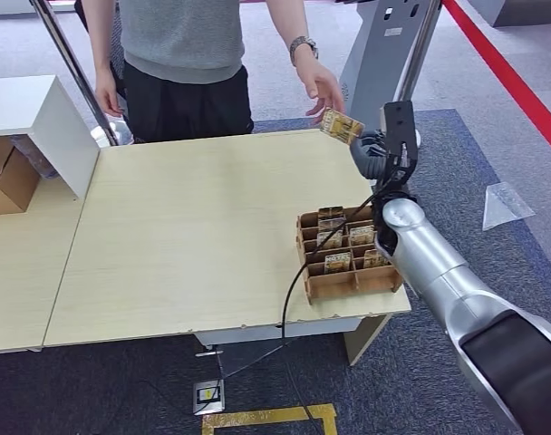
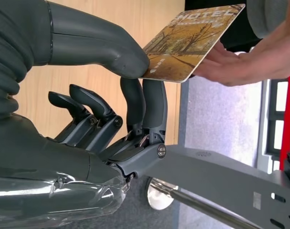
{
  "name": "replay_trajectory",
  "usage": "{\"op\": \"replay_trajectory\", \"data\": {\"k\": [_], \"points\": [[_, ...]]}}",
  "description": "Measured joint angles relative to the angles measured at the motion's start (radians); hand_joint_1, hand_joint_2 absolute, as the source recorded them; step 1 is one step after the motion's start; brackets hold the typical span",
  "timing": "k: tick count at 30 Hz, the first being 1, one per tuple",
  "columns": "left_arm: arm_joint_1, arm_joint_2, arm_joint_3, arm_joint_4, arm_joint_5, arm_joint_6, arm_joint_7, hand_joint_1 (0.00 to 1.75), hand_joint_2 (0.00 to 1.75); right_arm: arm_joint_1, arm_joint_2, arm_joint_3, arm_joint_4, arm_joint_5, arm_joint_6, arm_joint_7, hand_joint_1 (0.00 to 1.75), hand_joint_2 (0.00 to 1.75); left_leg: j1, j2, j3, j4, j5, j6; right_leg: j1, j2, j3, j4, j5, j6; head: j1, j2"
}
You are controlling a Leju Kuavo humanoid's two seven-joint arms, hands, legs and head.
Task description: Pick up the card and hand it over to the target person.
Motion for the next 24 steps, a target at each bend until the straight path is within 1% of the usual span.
{"op": "replay_trajectory", "data": {"k": [9, 15, 18, 19, 22, 24], "points": [[-0.001, -0.004, 0.017, 0.001, 0.010, 0.014, 0.018, 0.00, 1.75, -0.012, 0.011, 0.020, -0.016, 0.031, 0.000, 0.025, 1.75, 1.75, 0.000, -0.001, -0.001, 0.000, 0.000, 0.000, 0.000, 0.000, -0.001, 0.000, 0.000, 0.000, 0.000, 0.000], [-0.001, -0.005, 0.020, 0.001, 0.006, 0.014, 0.015, 0.00, 1.75, -0.013, 0.005, 0.025, -0.029, 0.052, -0.009, 0.039, 1.75, 1.75, 0.000, -0.002, -0.001, 0.000, 0.000, 0.000, 0.000, -0.001, -0.001, 0.000, 0.000, 0.000, 0.000, 0.000], [-0.001, -0.006, 0.023, 0.001, 0.005, 0.016, 0.009, 0.00, 1.75, -0.010, -0.001, 0.015, -0.051, 0.059, -0.020, 0.043, 0.44, 1.75, 0.000, -0.002, -0.001, 0.000, 0.000, 0.000, 0.000, -0.002, 0.000, 0.000, 0.000, 0.000, 0.000, 0.000], [-0.001, -0.006, 0.023, 0.001, 0.005, 0.016, 0.008, 0.00, 1.75, -0.009, -0.003, 0.014, -0.057, 0.059, -0.015, 0.043, 0.00, 1.31, 0.000, -0.003, -0.001, 0.000, 0.000, 0.000, 0.000, -0.002, 0.000, 0.000, 0.000, 0.000, 0.000, 0.000], [-0.001, -0.005, 0.024, 0.001, 0.006, 0.015, 0.005, 0.00, 1.75, -0.007, -0.009, 0.009, -0.071, 0.056, 0.000, 0.040, 0.00, 0.00, 0.000, -0.003, -0.001, 0.000, 0.000, 0.000, 0.000, -0.001, -0.001, 0.000, 0.000, 0.000, 0.000, 0.000], [-0.001, -0.005, 0.024, 0.002, 0.006, 0.014, 0.005, 0.00, 1.75, -0.004, -0.012, 0.010, -0.080, 0.057, 0.016, 0.037, 0.00, 0.00, 0.000, -0.003, -0.001, 0.001, 0.000, 0.000, 0.000, -0.002, -0.001, 0.000, 0.000, 0.000, 0.000, 0.000]]}}
